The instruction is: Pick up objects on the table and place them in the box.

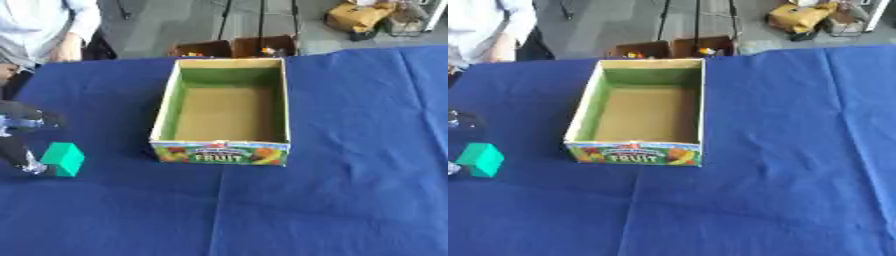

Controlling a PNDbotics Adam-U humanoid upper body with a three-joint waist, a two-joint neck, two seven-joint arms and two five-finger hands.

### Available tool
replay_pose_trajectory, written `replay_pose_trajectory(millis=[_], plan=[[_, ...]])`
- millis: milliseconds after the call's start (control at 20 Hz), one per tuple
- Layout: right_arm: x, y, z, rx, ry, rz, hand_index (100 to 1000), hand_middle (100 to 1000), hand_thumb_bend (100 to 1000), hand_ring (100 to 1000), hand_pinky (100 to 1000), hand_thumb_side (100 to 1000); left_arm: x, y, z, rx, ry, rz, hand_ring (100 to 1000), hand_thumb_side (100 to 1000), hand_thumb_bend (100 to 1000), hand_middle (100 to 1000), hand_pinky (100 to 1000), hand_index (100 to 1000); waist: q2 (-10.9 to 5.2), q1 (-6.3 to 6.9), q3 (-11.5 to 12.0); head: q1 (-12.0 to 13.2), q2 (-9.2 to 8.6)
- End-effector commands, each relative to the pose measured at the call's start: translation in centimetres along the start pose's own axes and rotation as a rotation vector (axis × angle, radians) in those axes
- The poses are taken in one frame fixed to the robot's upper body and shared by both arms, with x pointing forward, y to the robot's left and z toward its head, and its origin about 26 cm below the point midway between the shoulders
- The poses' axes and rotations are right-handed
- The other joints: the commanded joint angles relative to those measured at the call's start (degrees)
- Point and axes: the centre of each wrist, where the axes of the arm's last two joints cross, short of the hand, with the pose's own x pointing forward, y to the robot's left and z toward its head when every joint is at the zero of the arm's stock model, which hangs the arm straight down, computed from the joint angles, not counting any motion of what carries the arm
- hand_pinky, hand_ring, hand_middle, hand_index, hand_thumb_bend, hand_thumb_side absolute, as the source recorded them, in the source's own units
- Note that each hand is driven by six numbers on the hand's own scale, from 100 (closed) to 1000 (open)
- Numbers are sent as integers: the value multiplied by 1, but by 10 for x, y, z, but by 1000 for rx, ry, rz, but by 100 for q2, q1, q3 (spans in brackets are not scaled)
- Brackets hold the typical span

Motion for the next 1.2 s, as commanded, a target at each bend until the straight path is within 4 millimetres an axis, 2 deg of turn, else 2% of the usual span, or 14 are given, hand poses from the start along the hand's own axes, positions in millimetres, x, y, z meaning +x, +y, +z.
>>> replay_pose_trajectory(millis=[50,300,650,1200], plan=[[4,-3,-10,2,-36,-5,652,503,100,662,660,777,-12,5,13,-99,-26,-98,947,563,456,977,906,1000,-88,-9,5,2,-67],[4,-3,-10,0,-37,-6,650,501,100,662,661,778,-8,8,10,-88,-52,-109,902,558,433,930,858,1000,-54,-30,-3,14,-92],[4,-4,-10,-2,-37,-4,647,497,100,663,662,778,-4,9,4,-75,-83,-87,841,549,414,917,823,1000,-14,-56,-17,41,-116],[4,-5,-11,-16,-41,-3,644,495,100,661,661,767,-5,-3,-5,-135,-53,-93,822,544,369,875,794,990,24,-64,-24,70,-114]])
